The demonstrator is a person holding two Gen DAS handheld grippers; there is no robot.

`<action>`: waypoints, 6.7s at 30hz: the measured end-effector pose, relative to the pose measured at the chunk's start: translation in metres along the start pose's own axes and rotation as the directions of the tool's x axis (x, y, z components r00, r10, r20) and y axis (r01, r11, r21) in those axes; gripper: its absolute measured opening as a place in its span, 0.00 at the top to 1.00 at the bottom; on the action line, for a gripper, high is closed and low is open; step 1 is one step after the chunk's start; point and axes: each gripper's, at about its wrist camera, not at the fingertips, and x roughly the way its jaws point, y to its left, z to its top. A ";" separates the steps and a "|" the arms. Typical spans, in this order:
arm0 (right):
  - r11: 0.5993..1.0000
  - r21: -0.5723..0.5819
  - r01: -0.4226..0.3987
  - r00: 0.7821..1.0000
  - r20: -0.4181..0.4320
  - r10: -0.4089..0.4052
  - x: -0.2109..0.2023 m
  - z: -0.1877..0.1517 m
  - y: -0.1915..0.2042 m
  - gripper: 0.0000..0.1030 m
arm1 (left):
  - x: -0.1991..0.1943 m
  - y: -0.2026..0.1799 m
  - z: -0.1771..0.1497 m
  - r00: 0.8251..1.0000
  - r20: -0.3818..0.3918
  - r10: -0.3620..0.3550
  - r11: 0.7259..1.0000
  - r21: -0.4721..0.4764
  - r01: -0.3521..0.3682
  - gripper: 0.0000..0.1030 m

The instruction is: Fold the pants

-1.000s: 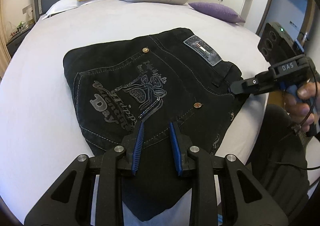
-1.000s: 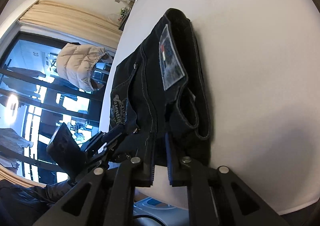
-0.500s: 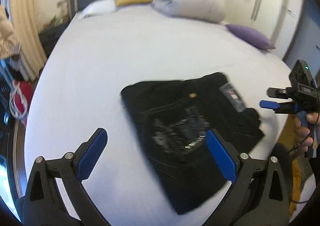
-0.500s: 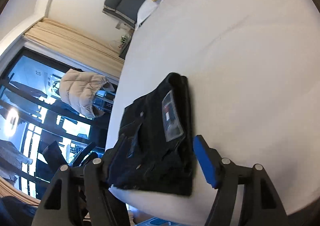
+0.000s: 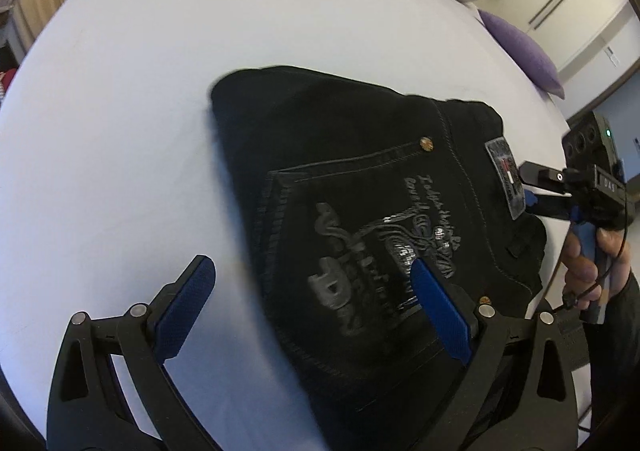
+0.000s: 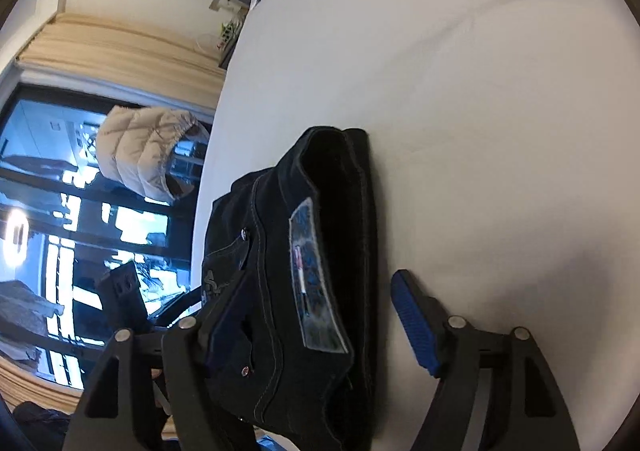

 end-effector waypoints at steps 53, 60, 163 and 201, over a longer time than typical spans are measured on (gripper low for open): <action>0.971 -0.198 0.136 0.988 0.094 -0.119 0.103 0.161 0.151 0.82 | -0.069 0.146 0.177 0.979 0.191 0.068 0.996 0.046 -0.078 0.82; 0.998 0.008 0.070 0.997 0.015 -0.070 0.157 0.173 0.068 0.75 | 0.015 0.194 0.206 0.996 0.085 0.041 0.999 -0.004 -0.041 0.76; 0.729 -0.226 0.646 0.690 0.581 -0.432 -0.048 -0.136 0.313 0.00 | -0.235 0.056 -0.067 0.809 0.410 0.422 0.906 -0.219 -0.362 0.00; 0.724 -0.232 0.650 0.699 0.556 -0.449 -0.037 -0.136 0.311 0.00 | -0.215 0.062 -0.068 0.819 0.378 0.432 0.900 -0.236 -0.366 0.00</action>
